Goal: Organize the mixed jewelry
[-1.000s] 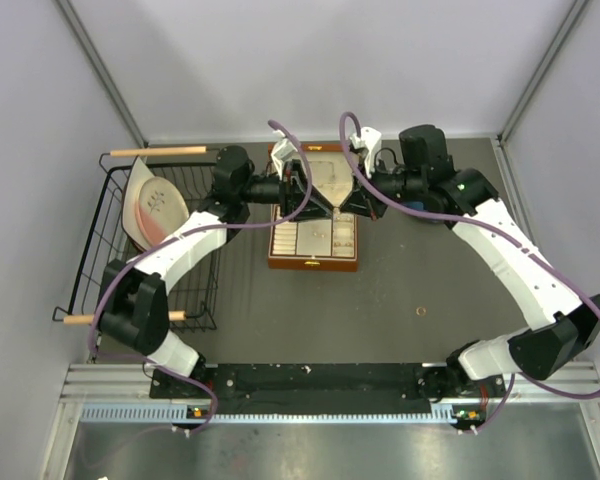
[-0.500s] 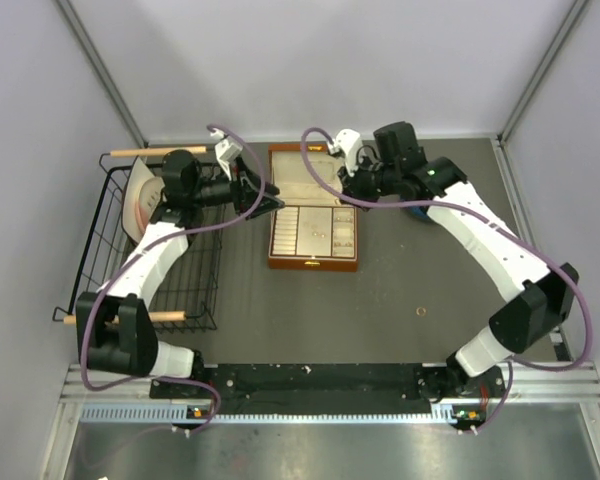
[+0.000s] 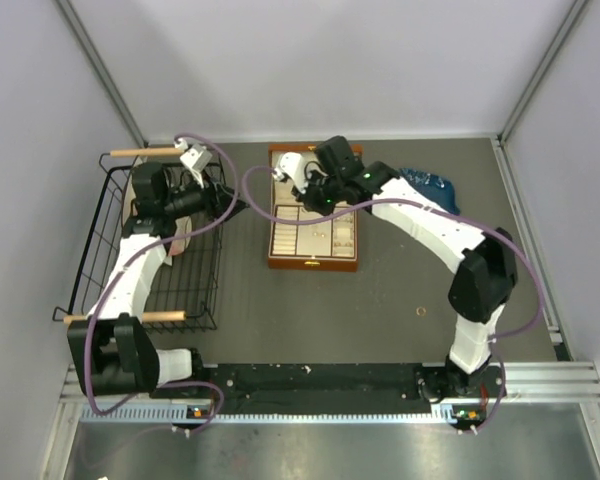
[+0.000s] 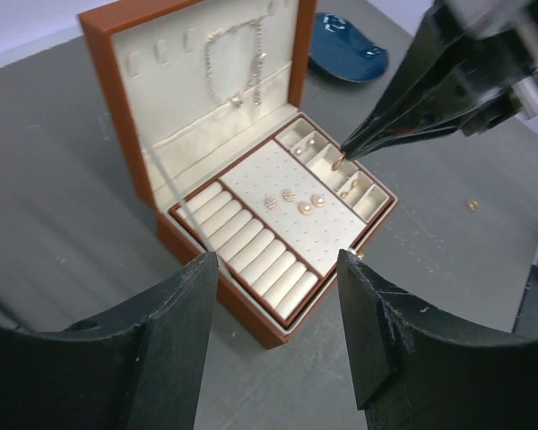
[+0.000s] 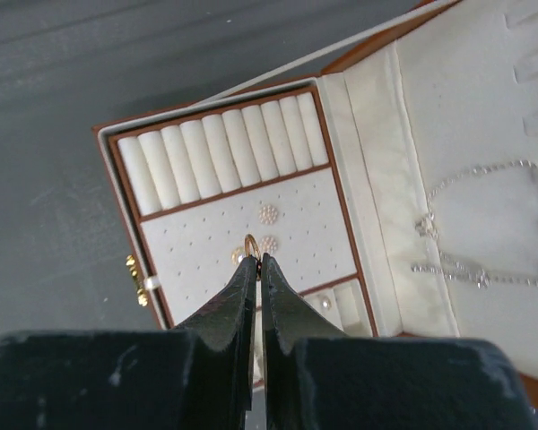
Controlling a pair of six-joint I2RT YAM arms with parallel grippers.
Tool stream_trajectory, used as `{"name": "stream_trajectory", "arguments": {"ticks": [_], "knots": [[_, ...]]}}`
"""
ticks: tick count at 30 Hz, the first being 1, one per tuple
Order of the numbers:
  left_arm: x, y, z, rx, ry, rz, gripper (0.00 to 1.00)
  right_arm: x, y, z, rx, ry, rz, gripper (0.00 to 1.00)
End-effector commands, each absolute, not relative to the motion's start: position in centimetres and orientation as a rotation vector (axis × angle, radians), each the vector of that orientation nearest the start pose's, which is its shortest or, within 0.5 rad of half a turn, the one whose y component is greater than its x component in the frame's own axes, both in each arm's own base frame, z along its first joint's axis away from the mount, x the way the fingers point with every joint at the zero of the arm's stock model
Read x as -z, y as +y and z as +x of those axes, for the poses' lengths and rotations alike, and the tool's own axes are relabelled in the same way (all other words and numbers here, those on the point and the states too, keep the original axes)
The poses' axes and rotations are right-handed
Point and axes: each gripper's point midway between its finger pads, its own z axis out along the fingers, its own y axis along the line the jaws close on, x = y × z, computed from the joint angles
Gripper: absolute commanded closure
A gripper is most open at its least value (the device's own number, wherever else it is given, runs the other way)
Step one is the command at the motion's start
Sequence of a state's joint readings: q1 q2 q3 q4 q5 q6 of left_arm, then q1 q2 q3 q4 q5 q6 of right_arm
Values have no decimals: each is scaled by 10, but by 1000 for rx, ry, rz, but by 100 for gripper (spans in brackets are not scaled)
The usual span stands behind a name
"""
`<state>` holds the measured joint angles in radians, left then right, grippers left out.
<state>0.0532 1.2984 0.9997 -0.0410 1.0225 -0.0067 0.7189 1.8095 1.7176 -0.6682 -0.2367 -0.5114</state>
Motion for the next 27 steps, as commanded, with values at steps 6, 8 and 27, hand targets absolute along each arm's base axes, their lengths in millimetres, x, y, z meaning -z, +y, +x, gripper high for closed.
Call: {"name": "stream_trajectory", "arguments": {"ticks": [6, 8, 27], "knots": [[-258, -93, 343, 709, 1755, 562, 39, -192, 391, 401, -286, 1722, -1439, 100], [-254, -85, 344, 677, 1773, 528, 39, -188, 396, 407, -278, 1717, -1433, 100], [-275, -19, 368, 552, 1739, 282, 39, -135, 415, 403, -307, 1736, -1537, 100]]}}
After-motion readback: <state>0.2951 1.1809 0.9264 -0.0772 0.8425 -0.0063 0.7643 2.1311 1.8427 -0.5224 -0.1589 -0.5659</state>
